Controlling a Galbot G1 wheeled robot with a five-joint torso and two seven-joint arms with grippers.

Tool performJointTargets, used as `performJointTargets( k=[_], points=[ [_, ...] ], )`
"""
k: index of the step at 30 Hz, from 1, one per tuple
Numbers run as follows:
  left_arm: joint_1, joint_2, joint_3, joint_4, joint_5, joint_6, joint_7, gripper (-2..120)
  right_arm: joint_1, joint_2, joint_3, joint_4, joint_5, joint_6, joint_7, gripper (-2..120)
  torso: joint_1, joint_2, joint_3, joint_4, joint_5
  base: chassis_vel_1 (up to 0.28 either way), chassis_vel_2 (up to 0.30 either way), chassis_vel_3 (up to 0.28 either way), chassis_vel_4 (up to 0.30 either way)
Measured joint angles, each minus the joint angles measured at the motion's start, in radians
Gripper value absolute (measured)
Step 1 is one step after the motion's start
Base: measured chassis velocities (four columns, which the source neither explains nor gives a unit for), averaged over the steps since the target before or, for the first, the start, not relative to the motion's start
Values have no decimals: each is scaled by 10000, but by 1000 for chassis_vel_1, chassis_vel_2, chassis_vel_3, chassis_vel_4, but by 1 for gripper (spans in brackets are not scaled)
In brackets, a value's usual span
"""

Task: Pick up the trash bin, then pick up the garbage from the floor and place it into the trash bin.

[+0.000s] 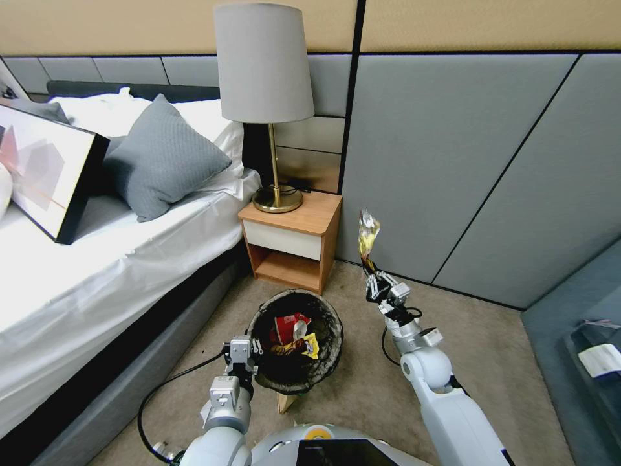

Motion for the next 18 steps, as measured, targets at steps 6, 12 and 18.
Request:
performJointTargets(
  k=[6,12,18],
  points=[
    [-12,-23,63,10,23,-10,5,0,-438,-143,-1308,-495,-1095,177,-188,0,0,0,0,0,1,0,0,0,0],
    [15,-56,143,-20,75,-24,16,0,-486,111,-2163,-1141,-1611,256,-148,0,0,0,0,1,1,0,0,0,0],
    [8,-64,161,-17,103,-38,22,0,-481,196,-2505,-1720,-1776,334,-102,0,0,0,0,1,0,0,0,0,0]
  ],
)
